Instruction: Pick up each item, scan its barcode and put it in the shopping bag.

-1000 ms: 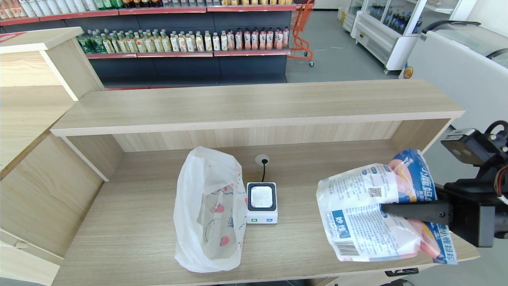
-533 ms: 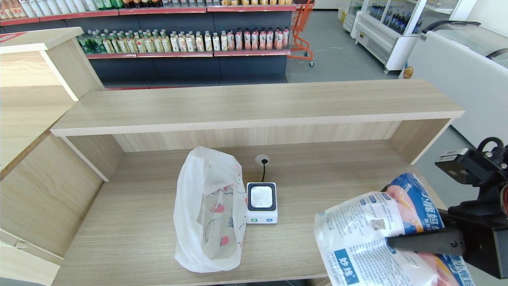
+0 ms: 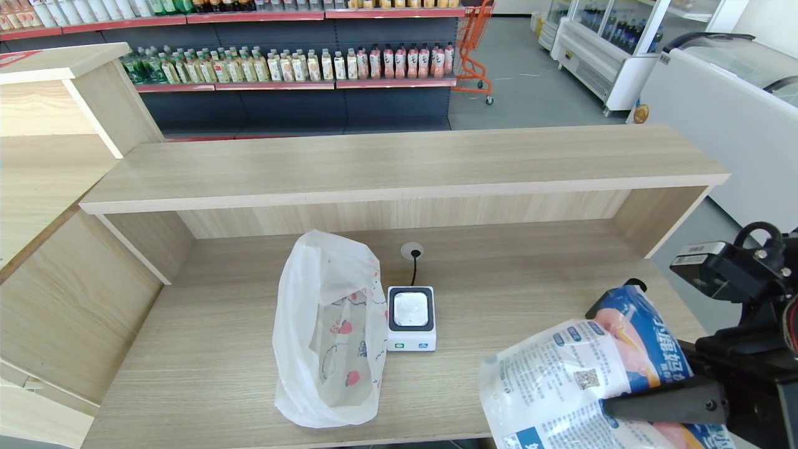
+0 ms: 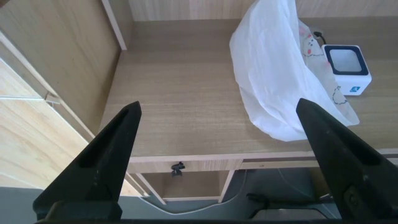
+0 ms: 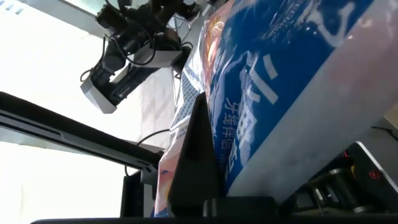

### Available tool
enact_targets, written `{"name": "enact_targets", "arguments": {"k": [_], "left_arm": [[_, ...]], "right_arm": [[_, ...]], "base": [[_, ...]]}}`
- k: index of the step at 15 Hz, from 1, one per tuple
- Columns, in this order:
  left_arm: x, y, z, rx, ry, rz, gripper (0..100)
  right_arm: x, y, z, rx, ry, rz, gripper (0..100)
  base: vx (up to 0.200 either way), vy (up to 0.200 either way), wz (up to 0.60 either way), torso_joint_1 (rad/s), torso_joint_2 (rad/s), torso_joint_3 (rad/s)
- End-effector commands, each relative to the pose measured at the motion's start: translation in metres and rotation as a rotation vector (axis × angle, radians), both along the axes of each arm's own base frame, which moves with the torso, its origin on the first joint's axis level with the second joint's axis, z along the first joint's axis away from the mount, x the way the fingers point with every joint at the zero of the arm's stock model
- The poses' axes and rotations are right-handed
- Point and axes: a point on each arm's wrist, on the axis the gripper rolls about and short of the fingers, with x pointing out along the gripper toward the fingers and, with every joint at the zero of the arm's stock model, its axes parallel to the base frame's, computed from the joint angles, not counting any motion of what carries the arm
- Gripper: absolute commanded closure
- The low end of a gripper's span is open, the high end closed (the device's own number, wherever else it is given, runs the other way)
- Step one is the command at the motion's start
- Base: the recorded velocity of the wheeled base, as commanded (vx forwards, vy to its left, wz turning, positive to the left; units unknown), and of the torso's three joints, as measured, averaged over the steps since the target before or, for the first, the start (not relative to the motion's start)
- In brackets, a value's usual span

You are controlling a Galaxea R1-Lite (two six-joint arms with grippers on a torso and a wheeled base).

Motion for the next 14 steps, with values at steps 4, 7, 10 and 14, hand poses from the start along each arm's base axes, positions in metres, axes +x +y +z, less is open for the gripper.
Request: {"name": "enact_targets", "arguments": {"k": [4, 7, 10, 14], "left_arm": [[0.0, 0.0, 0.0, 0.0, 0.0, 0.0, 0], [0.0, 0.0, 0.0, 0.0, 0.0, 0.0, 0], [0.0, 0.0, 0.0, 0.0, 0.0, 0.0, 0], [0.0, 0.0, 0.0, 0.0, 0.0, 0.0, 0]], "right_arm": [[0.003, 0.003, -0.004, -0.017, 0.008, -0.006, 100], [0.004, 0.003, -0.005, -0.021, 0.007, -0.013, 100], [0.004, 0.003, -0.004, -0.021, 0.001, -0.012, 100], [0.024, -0.001, -0.004, -0.115, -0.282, -0.177, 100]], "base": [[0.0, 0.0, 0.0, 0.0, 0.0, 0.0], [0.0, 0.0, 0.0, 0.0, 0.0, 0.0], [0.0, 0.0, 0.0, 0.0, 0.0, 0.0], [0.0, 0.0, 0.0, 0.0, 0.0, 0.0]]}}
